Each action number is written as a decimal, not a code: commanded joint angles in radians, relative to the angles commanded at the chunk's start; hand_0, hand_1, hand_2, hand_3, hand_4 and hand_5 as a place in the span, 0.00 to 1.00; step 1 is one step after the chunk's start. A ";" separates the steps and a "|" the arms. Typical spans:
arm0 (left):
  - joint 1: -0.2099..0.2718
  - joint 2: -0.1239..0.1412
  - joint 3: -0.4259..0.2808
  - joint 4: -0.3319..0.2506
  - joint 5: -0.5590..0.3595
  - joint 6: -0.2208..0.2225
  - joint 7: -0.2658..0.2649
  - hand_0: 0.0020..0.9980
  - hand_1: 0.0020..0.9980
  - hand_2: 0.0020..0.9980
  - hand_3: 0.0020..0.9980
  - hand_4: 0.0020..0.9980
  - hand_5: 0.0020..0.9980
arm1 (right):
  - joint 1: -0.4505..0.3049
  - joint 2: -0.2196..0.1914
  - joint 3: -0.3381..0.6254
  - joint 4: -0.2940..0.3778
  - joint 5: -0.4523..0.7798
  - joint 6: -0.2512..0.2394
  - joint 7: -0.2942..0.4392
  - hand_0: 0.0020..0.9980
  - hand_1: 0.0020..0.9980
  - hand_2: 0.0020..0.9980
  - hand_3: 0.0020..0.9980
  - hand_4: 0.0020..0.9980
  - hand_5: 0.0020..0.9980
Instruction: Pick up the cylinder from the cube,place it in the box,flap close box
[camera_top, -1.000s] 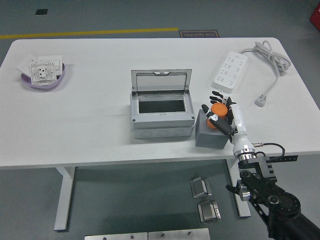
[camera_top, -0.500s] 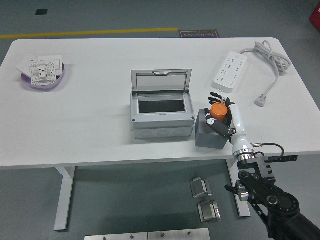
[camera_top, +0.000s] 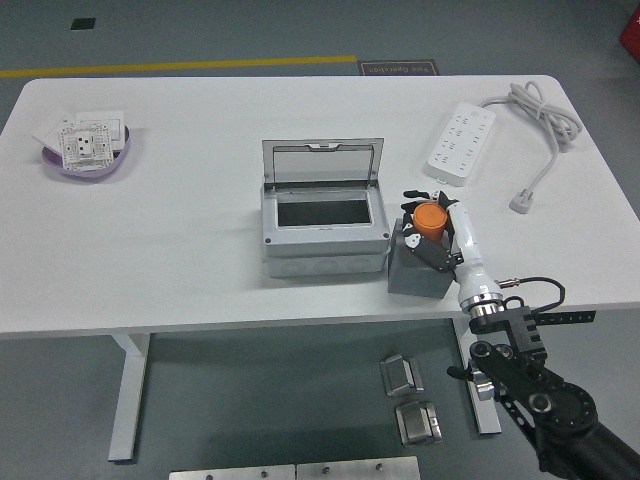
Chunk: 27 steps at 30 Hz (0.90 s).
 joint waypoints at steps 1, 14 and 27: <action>0.000 0.000 0.002 0.000 -0.002 0.000 0.000 0.63 0.59 0.55 0.60 0.50 0.03 | 0.000 -0.001 0.000 0.002 -0.010 -0.003 -0.004 0.58 0.46 0.46 0.31 0.00 0.00; 0.000 -0.002 0.008 0.000 -0.010 0.001 0.000 0.63 0.59 0.55 0.60 0.50 0.03 | 0.013 -0.002 -0.007 0.018 -0.047 -0.044 -0.002 0.59 0.40 0.43 0.26 0.00 0.00; 0.004 0.002 -0.021 0.000 0.024 0.001 0.004 0.63 0.59 0.55 0.60 0.51 0.04 | 0.157 0.002 -0.120 0.023 -0.194 -0.046 -0.128 0.53 0.40 0.43 0.25 0.00 0.00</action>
